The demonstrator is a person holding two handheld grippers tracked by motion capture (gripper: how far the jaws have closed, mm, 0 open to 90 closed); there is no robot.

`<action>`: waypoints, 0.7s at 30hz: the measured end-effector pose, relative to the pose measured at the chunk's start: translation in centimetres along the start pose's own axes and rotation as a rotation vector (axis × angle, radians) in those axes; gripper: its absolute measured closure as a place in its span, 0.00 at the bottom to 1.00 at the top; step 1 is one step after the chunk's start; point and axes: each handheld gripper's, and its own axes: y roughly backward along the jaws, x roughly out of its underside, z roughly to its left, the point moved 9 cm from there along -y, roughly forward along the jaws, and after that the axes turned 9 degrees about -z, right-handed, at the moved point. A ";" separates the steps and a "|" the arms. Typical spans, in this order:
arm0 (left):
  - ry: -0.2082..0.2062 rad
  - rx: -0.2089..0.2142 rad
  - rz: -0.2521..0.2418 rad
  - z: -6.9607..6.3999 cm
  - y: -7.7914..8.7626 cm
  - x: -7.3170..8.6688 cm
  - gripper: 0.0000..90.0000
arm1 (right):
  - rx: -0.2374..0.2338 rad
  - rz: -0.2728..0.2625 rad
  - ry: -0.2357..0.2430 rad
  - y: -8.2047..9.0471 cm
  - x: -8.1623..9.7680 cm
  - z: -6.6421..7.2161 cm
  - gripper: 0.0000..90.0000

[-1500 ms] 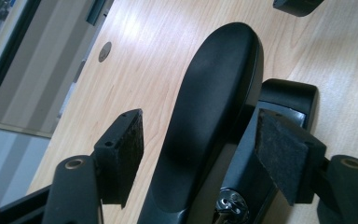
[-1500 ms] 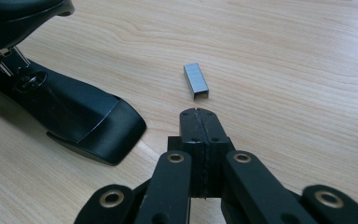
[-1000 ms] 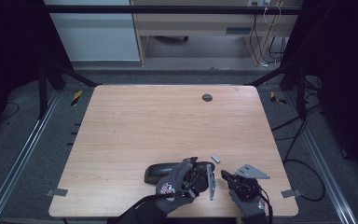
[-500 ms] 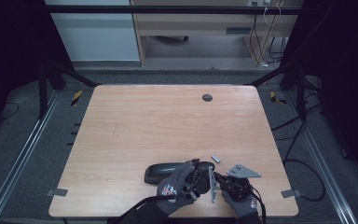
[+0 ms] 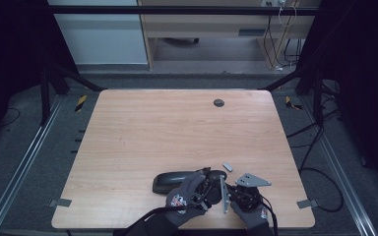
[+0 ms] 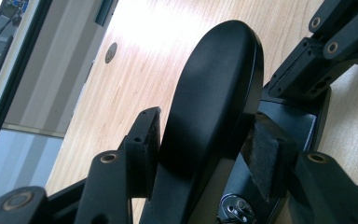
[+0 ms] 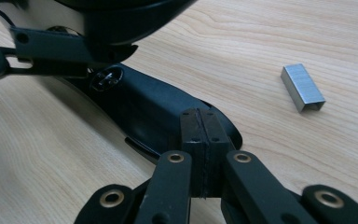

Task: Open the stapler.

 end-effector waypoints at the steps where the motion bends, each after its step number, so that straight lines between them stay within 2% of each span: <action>1: 0.003 0.001 0.000 0.0 0.0 0.0 0.54 | -0.005 -0.003 0.000 0.0 0.0 0.0 1.00; 14: 0.005 -0.001 -0.008 0.0 0.0 0.0 0.54 | -0.018 -0.004 -0.016 -0.1 0.0 0.3 1.00; 21: 0.026 -0.006 -0.026 -0.1 0.0 0.0 0.54 | -0.003 -0.008 -0.021 -0.1 0.0 0.3 1.00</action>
